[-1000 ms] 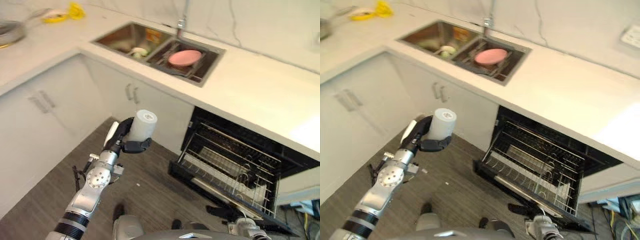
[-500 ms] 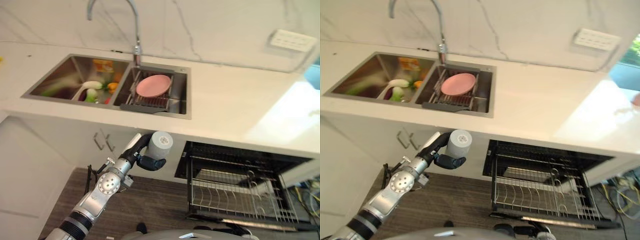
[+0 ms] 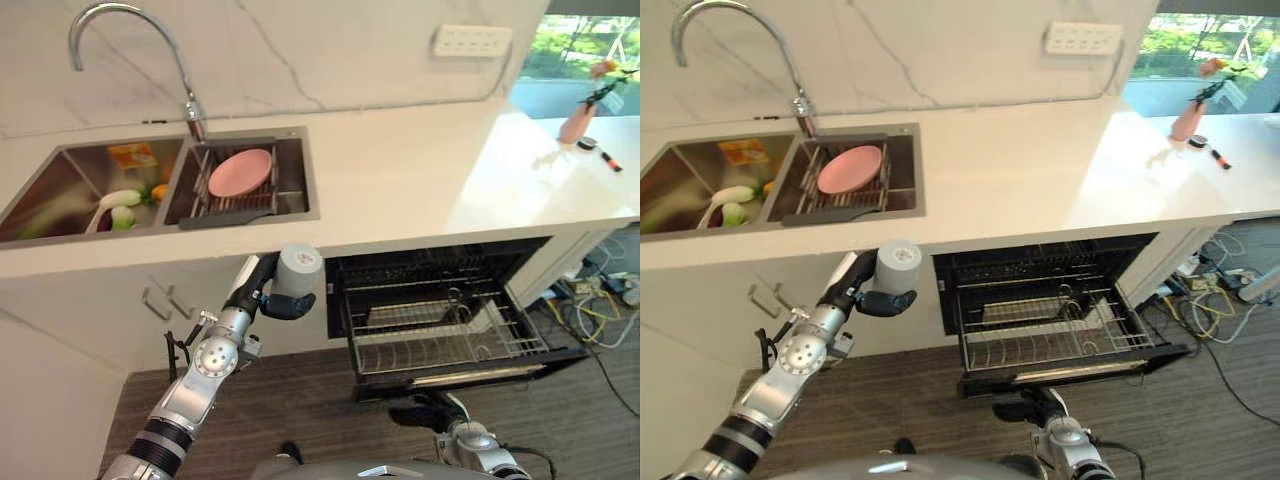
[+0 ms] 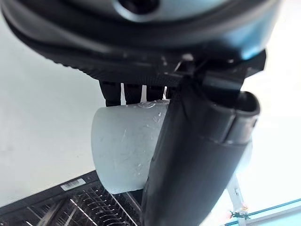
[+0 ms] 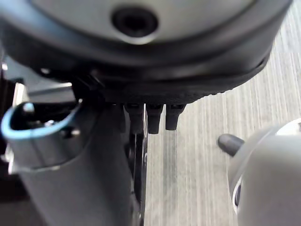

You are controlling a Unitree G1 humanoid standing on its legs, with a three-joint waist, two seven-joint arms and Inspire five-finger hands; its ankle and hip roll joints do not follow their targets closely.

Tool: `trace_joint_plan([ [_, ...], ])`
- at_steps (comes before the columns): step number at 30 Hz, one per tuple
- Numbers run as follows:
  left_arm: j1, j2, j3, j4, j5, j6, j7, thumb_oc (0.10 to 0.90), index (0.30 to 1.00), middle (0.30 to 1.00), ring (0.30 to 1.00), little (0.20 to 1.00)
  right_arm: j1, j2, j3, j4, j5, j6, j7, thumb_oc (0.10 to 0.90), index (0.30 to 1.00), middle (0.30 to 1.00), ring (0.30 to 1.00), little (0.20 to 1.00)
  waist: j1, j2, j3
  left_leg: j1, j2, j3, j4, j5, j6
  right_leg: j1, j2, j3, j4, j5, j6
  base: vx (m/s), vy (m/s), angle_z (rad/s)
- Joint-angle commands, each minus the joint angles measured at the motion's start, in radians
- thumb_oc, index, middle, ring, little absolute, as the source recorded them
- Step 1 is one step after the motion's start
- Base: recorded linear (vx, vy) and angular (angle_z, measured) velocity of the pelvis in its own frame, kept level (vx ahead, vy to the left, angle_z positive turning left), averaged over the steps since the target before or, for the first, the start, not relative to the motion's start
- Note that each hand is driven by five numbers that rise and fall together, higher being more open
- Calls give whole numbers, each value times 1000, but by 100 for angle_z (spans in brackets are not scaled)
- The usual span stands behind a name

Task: Place the dishes in the dishwasher.

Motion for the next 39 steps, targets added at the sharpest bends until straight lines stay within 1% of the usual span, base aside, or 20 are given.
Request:
trace_joint_plan([
  [1,-213,-6,103,-95,-46,-125,85,400,300,300,300,300,-76,-44,5,-134,-54,-91,-26,800,900,900,900,900,-21,-72,-57,73,2,-38,67,-104,7,108,-14,30,-235,171,67,62,-129,-43],
  [5,-223,-26,95,-62,-55,-128,90,400,300,300,300,300,-53,-79,-3,-251,-79,-102,-32,800,900,900,900,900,-32,-67,-62,93,16,-19,55,-96,-3,114,1,55,-253,163,64,35,-54,-51],
  [6,-237,-41,80,-40,-72,-128,86,400,300,300,300,300,-41,-98,-21,-325,-74,-115,-37,800,900,900,900,900,-47,-66,-60,99,19,-16,50,-90,-6,112,3,59,-253,167,64,24,-23,-28],
  [7,-237,-41,80,-40,-72,-129,86,400,300,300,300,300,-41,-98,-21,-325,-74,-114,-37,800,900,900,900,900,-46,-66,-60,99,19,-16,50,-90,-6,113,3,59,-253,167,64,33,-22,-7],
  [10,-262,-61,46,-1,-114,-126,64,400,300,300,300,300,-20,-121,-58,-456,-78,-136,-48,800,900,900,900,900,-81,-58,-66,112,20,2,36,-90,-6,104,6,76,-253,171,63,16,-2,-5],
  [11,-263,-62,45,0,-115,-127,64,400,300,300,300,300,-19,-122,-59,-458,-78,-135,-48,800,900,900,900,900,-80,-58,-66,113,20,2,36,-90,-6,103,6,77,-253,171,63,6,1,-13],
  [14,-275,-74,25,18,-144,-125,43,400,300,300,300,300,-9,-139,-89,-536,-100,-140,-62,800,900,900,900,900,-106,-49,-68,121,19,25,35,-100,-3,89,6,103,-252,176,66,5,16,-28],
  [15,-285,-84,10,37,-155,-121,32,400,300,300,300,300,-12,-146,-103,-583,-117,-143,-71,800,900,900,900,900,-125,-44,-70,128,15,42,36,-108,2,77,5,124,-251,182,69,-4,23,-21],
  [17,-286,-85,9,39,-155,-122,32,400,300,300,300,300,-11,-147,-104,-585,-117,-142,-71,800,900,900,900,900,-123,-43,-70,128,15,44,36,-108,2,76,6,126,-251,182,69,1,17,-28],
  [18,-293,-92,4,58,-163,-117,26,400,300,300,300,300,-11,-161,-122,-640,-150,-139,-83,800,900,900,900,900,-142,-37,-73,137,12,66,35,-116,6,62,5,148,-250,187,70,8,25,-51],
  [21,-314,-109,-4,74,-163,-113,33,400,300,300,300,300,-4,-177,-164,-750,-194,-127,-111,800,900,900,900,900,-172,-25,-73,151,7,105,34,-130,13,38,4,185,-247,198,75,28,30,-52],
  [22,-314,-109,-5,74,-164,-113,33,400,300,300,300,300,-3,-176,-165,-750,-194,-126,-111,800,900,900,900,900,-170,-19,-77,161,7,86,29,-150,8,45,6,193,-248,184,84,69,33,-60],
  [24,-330,-114,-5,71,-162,-116,36,400,300,300,300,300,-12,-187,-192,-820,-212,-137,-127,800,900,900,900,900,-191,-11,-74,165,5,103,28,-157,12,31,5,208,-247,191,89,31,12,-37],
  [31,-370,-119,-3,65,-163,-126,43,400,300,300,300,300,-37,-212,-236,-963,-241,-148,-145,800,900,900,900,900,-223,4,-69,166,3,132,28,-160,13,7,0,228,-247,202,93,-13,-7,-17],
  [33,-377,-123,-5,58,-162,-128,43,400,300,300,300,300,-34,-204,-247,-1005,-219,-163,-145,800,900,900,900,900,-231,8,-68,165,2,136,28,-160,13,5,0,230,-247,203,93,-10,-13,-8],
  [35,-384,-127,-13,55,-164,-133,39,400,300,300,300,300,-37,-195,-241,-1049,-156,-201,-120,800,900,900,900,900,-234,10,-66,162,2,138,29,-158,12,2,0,233,-247,205,92,0,0,0],
  [36,-393,-130,-28,56,-171,-139,30,400,300,300,300,300,-46,-179,-220,-1080,-52,-242,-80,800,900,900,900,900,-234,11,-64,159,3,138,30,-156,12,-3,-1,232,-247,208,92,0,0,0],
  [37,-394,-130,-28,58,-172,-140,30,400,300,300,300,300,-46,-181,-222,-1079,-47,-244,-76,800,900,900,900,900,-234,10,-64,159,3,137,30,-156,12,-3,-1,231,-247,208,91,-28,-31,-1],
  [38,-406,-136,-45,65,-186,-143,24,400,300,300,300,300,-54,-150,-182,-1111,117,-279,-21,800,900,900,900,900,-233,12,-61,158,3,138,28,-152,9,-5,-3,228,-247,210,91,0,0,0],
  [39,-407,-135,-45,66,-187,-144,24,400,300,300,300,300,-55,-151,-183,-1110,122,-280,-17,800,900,900,900,900,-234,11,-61,158,3,138,28,-151,9,-5,-3,228,-247,210,91,0,0,0],
])
